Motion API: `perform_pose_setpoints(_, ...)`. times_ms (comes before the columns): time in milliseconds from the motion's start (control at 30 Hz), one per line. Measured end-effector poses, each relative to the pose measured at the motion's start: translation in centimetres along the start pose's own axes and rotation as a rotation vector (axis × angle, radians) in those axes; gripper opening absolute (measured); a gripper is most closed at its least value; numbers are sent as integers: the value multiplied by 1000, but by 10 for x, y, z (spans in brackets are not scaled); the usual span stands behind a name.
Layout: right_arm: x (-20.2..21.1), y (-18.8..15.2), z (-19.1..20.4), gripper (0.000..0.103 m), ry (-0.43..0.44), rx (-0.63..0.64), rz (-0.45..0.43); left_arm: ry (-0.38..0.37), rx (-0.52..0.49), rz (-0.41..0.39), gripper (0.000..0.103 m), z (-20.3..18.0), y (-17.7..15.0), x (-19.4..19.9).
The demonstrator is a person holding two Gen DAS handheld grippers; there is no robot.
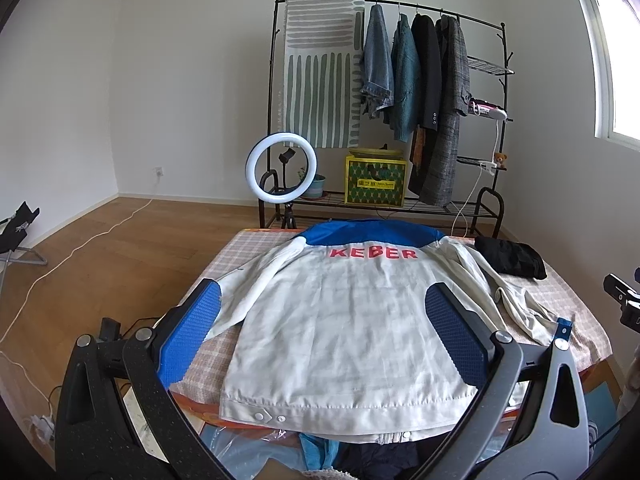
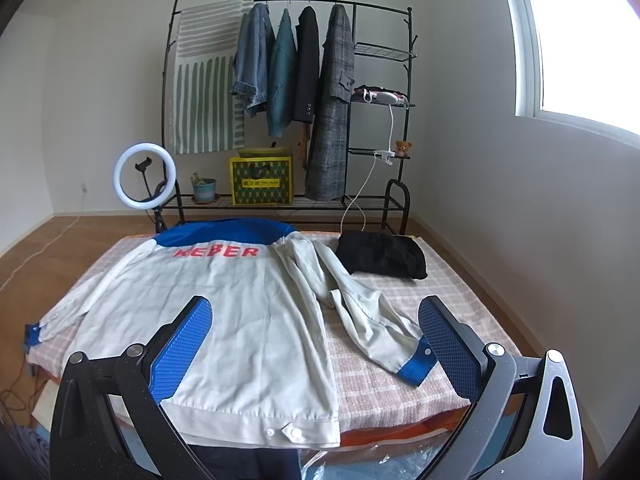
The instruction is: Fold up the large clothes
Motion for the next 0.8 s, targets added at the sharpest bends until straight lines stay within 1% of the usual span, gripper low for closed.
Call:
perform_pose_setpoints(400,6,4,2,103,-2,5,-25,5,11,-7,103,6,3,2)
perform_pose_setpoints(800,5,7,5,103,-3,6,-23,1,12,-6,103,10,2,2)
Point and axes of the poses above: each gripper's, at about its wrist camera, not at the fingertips, and x roughly against the way its jaws point, z to its left, y to its top, the point moved 4 cm from there along -x, roughly the way its jaws point, and after that the axes turned 3 degrees about -y, right-handed, at the moved point
